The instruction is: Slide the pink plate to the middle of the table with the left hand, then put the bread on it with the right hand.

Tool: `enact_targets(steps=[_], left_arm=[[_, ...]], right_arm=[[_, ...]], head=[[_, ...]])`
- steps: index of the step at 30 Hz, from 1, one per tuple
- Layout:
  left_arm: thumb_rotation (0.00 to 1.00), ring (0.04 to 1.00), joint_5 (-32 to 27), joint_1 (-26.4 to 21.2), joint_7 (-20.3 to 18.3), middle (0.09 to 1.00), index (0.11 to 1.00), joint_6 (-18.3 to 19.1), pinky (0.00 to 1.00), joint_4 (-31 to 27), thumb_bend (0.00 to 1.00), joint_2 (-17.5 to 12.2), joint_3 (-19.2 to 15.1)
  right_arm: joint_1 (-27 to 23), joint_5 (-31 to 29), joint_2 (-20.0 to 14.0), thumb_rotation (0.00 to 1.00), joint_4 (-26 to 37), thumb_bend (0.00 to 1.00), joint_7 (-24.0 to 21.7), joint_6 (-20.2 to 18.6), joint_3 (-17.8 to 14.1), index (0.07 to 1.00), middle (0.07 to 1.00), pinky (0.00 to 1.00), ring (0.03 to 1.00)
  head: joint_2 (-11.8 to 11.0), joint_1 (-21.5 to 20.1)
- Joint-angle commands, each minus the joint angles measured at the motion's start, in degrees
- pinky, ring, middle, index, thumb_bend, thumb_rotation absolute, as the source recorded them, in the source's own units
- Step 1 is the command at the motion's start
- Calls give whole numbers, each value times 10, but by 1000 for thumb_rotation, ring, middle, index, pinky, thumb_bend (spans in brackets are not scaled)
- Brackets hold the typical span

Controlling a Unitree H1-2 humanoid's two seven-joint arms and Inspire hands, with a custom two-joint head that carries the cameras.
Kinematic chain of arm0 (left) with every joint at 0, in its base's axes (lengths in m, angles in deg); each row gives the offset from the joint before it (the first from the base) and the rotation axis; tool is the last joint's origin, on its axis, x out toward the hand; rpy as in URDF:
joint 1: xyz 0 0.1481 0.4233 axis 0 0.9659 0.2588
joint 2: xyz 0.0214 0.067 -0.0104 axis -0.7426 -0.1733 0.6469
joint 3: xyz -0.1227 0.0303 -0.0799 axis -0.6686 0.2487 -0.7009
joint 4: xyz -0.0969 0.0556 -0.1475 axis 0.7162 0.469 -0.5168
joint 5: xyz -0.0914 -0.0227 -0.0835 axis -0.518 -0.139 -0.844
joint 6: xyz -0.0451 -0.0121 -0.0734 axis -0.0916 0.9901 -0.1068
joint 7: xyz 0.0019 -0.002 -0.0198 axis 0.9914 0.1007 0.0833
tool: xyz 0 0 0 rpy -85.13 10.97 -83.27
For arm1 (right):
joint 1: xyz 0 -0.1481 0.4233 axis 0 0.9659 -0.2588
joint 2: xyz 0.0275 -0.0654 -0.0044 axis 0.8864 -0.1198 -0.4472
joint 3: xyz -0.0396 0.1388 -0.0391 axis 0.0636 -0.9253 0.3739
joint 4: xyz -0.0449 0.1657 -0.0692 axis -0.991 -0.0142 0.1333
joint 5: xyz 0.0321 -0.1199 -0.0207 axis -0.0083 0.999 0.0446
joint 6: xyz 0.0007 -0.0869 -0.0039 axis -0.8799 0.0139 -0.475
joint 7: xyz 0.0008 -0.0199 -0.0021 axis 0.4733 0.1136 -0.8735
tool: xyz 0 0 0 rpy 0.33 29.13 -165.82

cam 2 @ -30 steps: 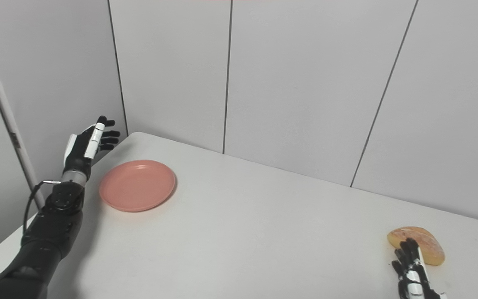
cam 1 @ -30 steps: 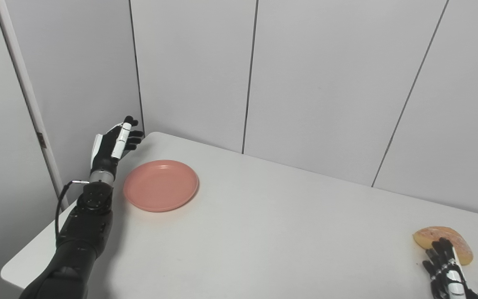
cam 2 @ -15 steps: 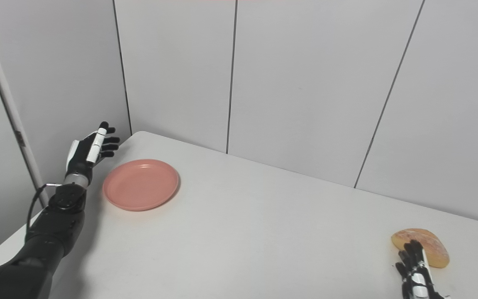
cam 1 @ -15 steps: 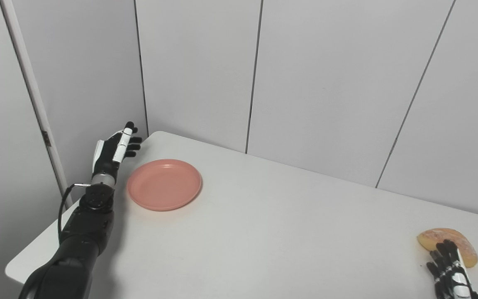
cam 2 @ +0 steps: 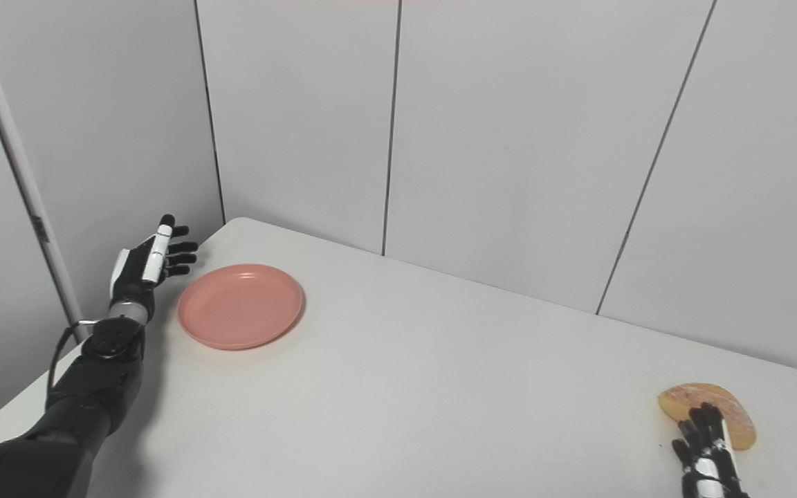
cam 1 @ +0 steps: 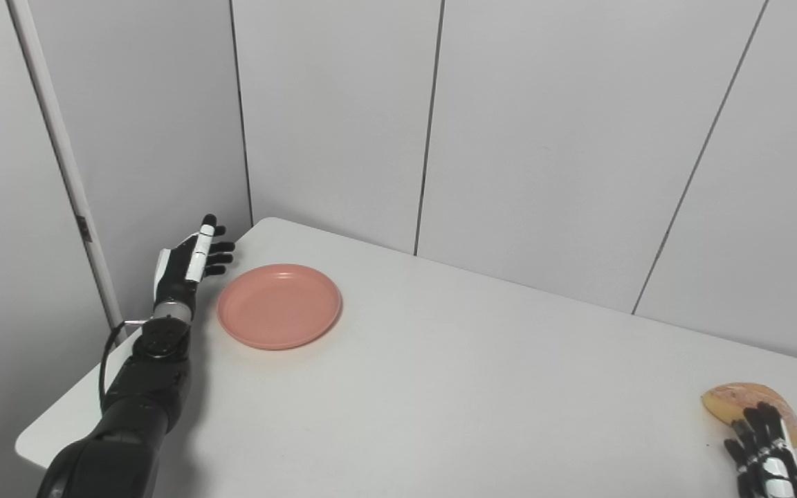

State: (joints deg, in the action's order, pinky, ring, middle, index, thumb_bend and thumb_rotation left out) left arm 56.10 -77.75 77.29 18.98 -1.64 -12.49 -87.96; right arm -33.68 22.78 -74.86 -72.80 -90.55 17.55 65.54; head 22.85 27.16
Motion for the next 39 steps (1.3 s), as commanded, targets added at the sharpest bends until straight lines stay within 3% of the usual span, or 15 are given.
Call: enact_targets(steps=[1,13,27,31,39], left_arm=[[1000,678,-3,-36,2,687,728,-32,682,-1,721,-8,2],[1000,682,-46,-38,-38,685,741,-33,694,24,735,6,-8],[1000,707,-61,-37,-52,711,742,-52,722,37,731,23,-7],[1000,690,-79,-35,-74,700,733,-57,700,34,693,31,-13],[1000,694,-79,-40,-72,694,741,-48,728,40,725,43,-4]], right_arm=[[37,0,9,882,-22,642,0,8,4,1000,1000,1000,1000],[38,4,8,892,-19,658,1,10,3,1000,1000,1000,1000],[38,2,9,881,-21,679,0,11,1,1000,997,988,989],[40,10,9,888,-15,696,6,4,2,1000,997,986,990],[38,2,9,879,-17,691,4,5,3,1000,998,993,990]], head=[[1,0],[6,-1],[11,-4],[11,-4],[12,-7]])
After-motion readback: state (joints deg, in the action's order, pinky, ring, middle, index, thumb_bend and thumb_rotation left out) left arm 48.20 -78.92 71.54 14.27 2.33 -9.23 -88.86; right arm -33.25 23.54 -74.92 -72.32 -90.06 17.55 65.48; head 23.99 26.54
